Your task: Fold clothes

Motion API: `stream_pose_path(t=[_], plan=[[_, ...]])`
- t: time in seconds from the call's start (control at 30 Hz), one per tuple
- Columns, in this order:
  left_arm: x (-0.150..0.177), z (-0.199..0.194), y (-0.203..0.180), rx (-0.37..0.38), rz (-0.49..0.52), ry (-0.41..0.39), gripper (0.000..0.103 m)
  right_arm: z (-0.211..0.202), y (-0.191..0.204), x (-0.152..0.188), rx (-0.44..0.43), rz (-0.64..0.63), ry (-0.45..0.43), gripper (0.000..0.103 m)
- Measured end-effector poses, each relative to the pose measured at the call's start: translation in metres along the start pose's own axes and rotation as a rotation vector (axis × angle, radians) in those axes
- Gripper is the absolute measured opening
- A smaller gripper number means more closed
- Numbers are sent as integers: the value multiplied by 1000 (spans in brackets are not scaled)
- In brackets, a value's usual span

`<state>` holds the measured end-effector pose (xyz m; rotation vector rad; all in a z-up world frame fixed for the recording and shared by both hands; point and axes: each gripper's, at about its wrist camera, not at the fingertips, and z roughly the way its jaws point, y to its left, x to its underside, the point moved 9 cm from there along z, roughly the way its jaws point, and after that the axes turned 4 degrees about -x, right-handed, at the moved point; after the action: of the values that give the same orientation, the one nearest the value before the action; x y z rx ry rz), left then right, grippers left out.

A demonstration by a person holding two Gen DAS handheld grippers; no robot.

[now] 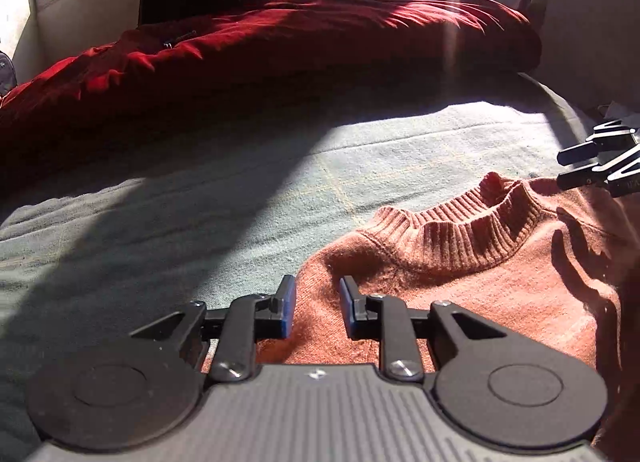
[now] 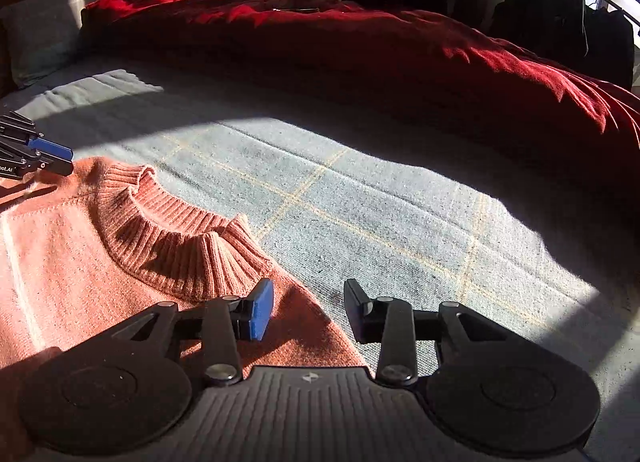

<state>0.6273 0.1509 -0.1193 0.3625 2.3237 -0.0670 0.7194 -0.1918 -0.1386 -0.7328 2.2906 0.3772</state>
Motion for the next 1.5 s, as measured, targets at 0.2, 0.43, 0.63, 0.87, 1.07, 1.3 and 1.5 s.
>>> stream_pose_path(t=[0.2, 0.43, 0.63, 0.87, 1.07, 1.3, 1.5], plan=[[23, -53, -72, 224, 69, -6, 41, -37, 39, 13, -96, 44, -1, 51], [56, -43, -113, 312, 26, 120, 41, -16, 75, 42, -191, 125, 65, 46], [57, 2, -97, 335, -170, 150, 42, 2, 102, 61, -262, 193, 111, 40], [48, 14, -95, 295, -152, 124, 43, 15, 107, 46, -192, 135, 82, 42], [55, -17, -91, 270, -64, 83, 43, -11, 103, 48, -213, 93, 50, 45], [-18, 3, -57, 210, -44, -2, 53, -5, 67, -26, -151, -3, -21, 45], [-66, 70, -39, 219, -17, 29, 58, 56, 35, -66, -171, -12, -6, 47]])
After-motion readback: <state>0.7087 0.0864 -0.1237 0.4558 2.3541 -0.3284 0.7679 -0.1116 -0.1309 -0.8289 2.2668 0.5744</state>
